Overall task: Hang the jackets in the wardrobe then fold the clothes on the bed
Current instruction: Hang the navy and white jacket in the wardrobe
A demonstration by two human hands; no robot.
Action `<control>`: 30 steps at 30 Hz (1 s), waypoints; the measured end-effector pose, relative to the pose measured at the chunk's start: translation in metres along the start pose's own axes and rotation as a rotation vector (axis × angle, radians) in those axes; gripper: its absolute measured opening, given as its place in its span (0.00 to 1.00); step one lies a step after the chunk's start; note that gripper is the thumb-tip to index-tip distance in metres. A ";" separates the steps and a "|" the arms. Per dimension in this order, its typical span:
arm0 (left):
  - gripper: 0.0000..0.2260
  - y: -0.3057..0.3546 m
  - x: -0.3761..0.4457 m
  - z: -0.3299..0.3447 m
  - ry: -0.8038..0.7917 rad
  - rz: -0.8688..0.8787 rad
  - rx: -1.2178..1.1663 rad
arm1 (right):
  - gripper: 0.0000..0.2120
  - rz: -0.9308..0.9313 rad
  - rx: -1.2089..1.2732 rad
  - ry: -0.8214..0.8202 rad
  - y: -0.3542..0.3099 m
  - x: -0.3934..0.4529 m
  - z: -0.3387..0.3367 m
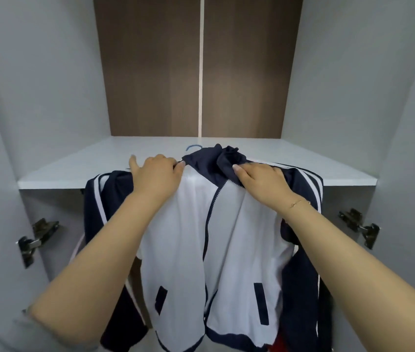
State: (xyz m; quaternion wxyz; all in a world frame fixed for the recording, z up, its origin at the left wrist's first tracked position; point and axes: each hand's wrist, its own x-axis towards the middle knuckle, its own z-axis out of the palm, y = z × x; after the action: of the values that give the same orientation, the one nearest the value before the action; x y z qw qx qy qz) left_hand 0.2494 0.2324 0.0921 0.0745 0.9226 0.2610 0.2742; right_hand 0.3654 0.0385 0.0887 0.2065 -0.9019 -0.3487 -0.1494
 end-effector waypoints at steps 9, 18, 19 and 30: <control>0.22 -0.007 0.063 -0.015 -0.391 -0.013 -0.206 | 0.24 0.197 0.195 -0.037 0.006 0.056 -0.010; 0.12 0.014 0.148 -0.037 0.064 0.251 -0.318 | 0.14 -0.115 0.087 0.407 0.020 0.140 -0.056; 0.11 0.022 0.166 -0.043 0.116 0.274 -0.326 | 0.15 -0.131 0.080 0.453 0.021 0.158 -0.069; 0.12 0.046 0.342 0.014 0.144 0.192 -0.291 | 0.14 -0.036 0.209 0.353 0.065 0.342 -0.065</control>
State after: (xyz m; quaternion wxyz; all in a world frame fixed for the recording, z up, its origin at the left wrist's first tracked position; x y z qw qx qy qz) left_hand 0.5213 0.3715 0.2531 0.1617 0.9008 0.1342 0.3801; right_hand 0.6458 0.1574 0.2687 0.3543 -0.8289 -0.3370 -0.2719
